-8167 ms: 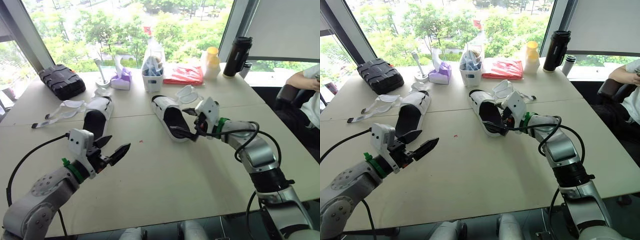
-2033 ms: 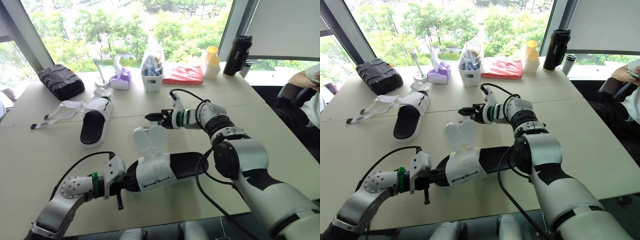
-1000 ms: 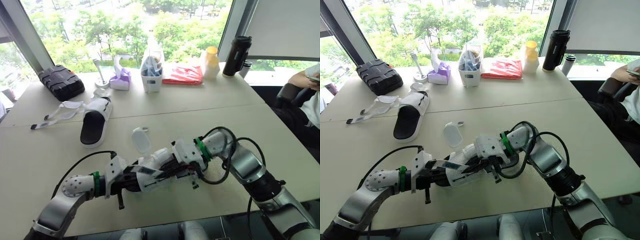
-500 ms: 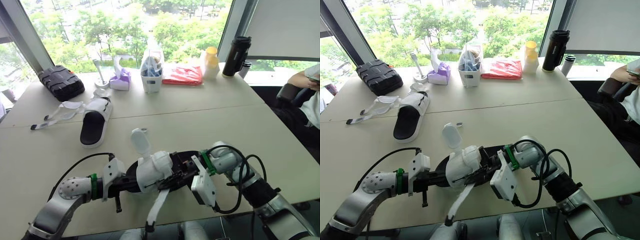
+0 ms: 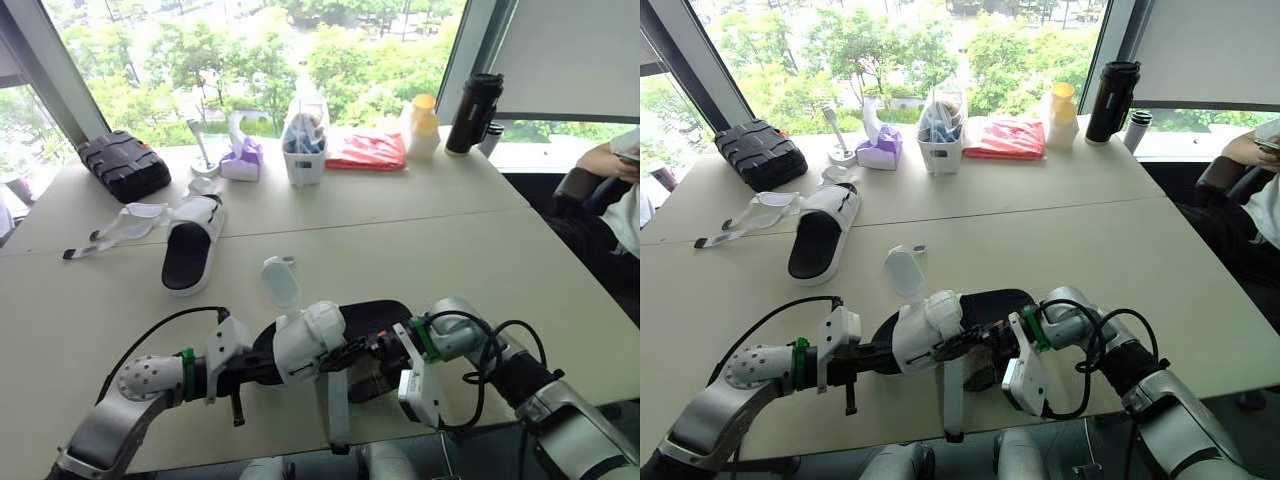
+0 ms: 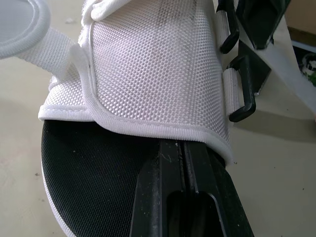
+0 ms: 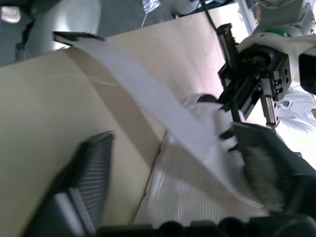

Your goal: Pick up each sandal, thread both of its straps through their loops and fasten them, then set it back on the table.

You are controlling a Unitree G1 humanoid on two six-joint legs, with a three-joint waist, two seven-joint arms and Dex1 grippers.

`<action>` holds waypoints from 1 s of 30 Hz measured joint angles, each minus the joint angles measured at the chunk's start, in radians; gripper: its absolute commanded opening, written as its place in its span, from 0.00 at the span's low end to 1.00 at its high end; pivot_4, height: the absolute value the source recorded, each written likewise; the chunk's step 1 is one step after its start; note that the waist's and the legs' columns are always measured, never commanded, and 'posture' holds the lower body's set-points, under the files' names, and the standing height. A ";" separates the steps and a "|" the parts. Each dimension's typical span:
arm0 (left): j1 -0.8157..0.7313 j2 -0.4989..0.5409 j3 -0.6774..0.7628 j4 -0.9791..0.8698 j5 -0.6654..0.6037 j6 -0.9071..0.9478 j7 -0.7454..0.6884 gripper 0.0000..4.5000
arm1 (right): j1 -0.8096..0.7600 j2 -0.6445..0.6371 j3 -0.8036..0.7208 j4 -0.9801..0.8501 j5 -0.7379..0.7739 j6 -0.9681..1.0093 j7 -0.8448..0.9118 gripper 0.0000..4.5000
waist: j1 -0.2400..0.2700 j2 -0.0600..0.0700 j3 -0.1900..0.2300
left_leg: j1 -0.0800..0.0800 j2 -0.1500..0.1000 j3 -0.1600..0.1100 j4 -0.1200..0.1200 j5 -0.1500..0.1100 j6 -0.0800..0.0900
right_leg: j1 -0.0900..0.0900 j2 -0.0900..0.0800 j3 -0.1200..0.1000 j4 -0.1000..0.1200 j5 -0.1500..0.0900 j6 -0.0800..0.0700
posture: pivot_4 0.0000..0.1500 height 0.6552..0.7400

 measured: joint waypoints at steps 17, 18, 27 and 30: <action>-0.022 -0.037 -0.042 0.022 0.034 -0.021 -0.002 0.00 | 0.145 -0.397 0.012 -0.217 0.517 0.888 0.140 0.99 | 0.007 0.001 -0.001 | 0.010 0.001 -0.001 0.001 -0.002 0.004 | 0.012 -0.003 0.003 -0.002 -0.003 -0.003 | 1.00 1.00; -0.022 -0.040 -0.044 0.022 0.035 -0.021 -0.002 0.00 | 0.132 -0.412 -0.007 -0.260 0.574 1.068 0.155 0.99 | 0.007 0.001 -0.001 | 0.010 0.001 -0.001 0.001 -0.002 0.004 | 0.013 -0.003 0.003 -0.002 -0.003 -0.003 | 1.00 1.00; -0.038 -0.052 -0.068 0.022 0.037 -0.019 -0.005 0.00 | 0.043 -0.483 -0.041 -0.520 0.889 2.085 0.278 0.99 | 0.029 0.002 -0.001 | 0.007 0.000 0.000 0.001 -0.004 0.006 | 0.010 -0.003 0.002 -0.004 -0.005 0.002 | 1.00 1.00; -0.044 -0.052 -0.070 0.022 0.037 -0.017 -0.006 0.00 | 0.044 -0.446 -0.042 -0.570 0.930 2.249 0.262 0.99 | 0.031 0.002 -0.001 | 0.002 0.000 0.000 0.003 -0.004 0.006 | 0.007 -0.003 0.001 -0.004 -0.004 0.005 | 1.00 1.00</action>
